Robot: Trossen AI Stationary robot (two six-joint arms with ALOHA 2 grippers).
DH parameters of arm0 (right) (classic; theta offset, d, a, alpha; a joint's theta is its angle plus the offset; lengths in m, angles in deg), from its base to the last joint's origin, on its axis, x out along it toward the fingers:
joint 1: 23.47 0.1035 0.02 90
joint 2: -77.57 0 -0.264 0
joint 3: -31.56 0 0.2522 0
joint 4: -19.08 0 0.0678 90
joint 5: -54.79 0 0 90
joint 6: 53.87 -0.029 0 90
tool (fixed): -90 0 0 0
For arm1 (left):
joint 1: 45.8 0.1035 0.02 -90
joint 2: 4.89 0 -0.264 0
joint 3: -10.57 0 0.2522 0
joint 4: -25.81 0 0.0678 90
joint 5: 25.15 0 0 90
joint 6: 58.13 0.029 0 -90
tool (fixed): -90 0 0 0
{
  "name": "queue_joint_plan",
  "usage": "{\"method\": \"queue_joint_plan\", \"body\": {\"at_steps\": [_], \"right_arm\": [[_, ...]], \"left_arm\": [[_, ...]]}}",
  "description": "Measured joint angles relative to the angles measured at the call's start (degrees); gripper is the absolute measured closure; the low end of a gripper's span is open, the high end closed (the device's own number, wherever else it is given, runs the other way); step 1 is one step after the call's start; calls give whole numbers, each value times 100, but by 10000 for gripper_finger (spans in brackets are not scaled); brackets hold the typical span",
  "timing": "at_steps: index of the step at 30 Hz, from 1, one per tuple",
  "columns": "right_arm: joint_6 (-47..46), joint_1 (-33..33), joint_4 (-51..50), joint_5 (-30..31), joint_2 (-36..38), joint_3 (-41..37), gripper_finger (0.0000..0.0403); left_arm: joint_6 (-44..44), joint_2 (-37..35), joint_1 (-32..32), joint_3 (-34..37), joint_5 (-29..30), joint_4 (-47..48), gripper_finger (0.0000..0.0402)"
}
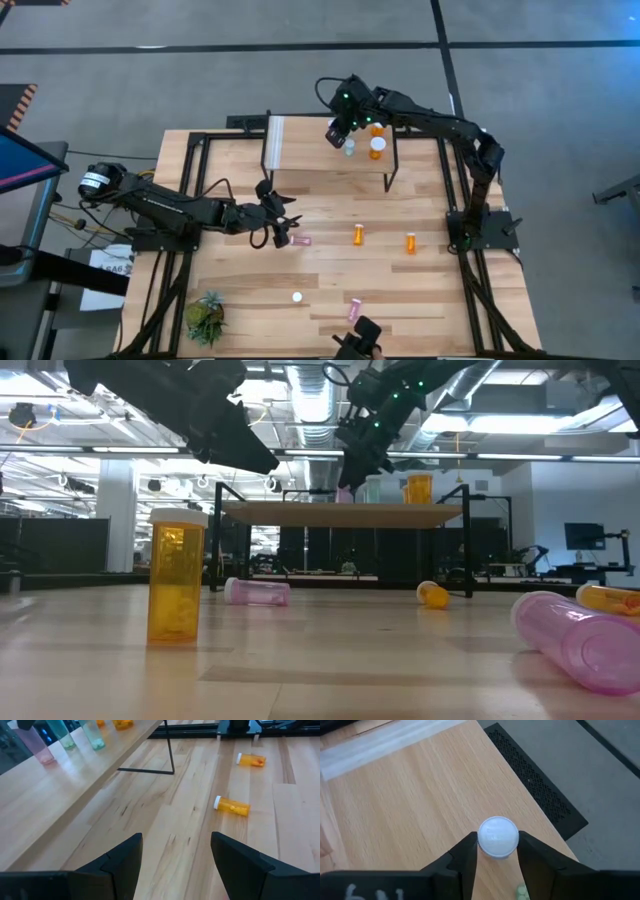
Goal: Pick and place medicine bottles onto shelf by color
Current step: Put the bottom right pink pill bottle on the shelf, then put the top small pink pill bottle on the shelf aligned with the other small pink pill bottle
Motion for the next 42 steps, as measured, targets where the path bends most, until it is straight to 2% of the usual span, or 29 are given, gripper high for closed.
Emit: {"method": "queue_joint_plan", "body": {"at_steps": [15,26,30,34,39,42], "right_arm": [[-5,76,74,-2,93,4,157],[-249,441,-467,2,1241,17,152],[-427,978,-1012,7,1607,10,153],[-648,1888,-1292,126,1795,-212,153],[-1126,3203,-1222,478,2030,-933,154],[-1691,3913,-682,635,2213,-1558,154]], "left_arm": [[0,0,0,0,1,2,178],[-73,0,2,0,-54,2,178],[-158,0,-5,0,-489,2,178],[-365,0,-32,0,-978,2,178],[-507,0,-298,0,-1016,14,178],[-675,0,-580,0,-942,85,178]]}}
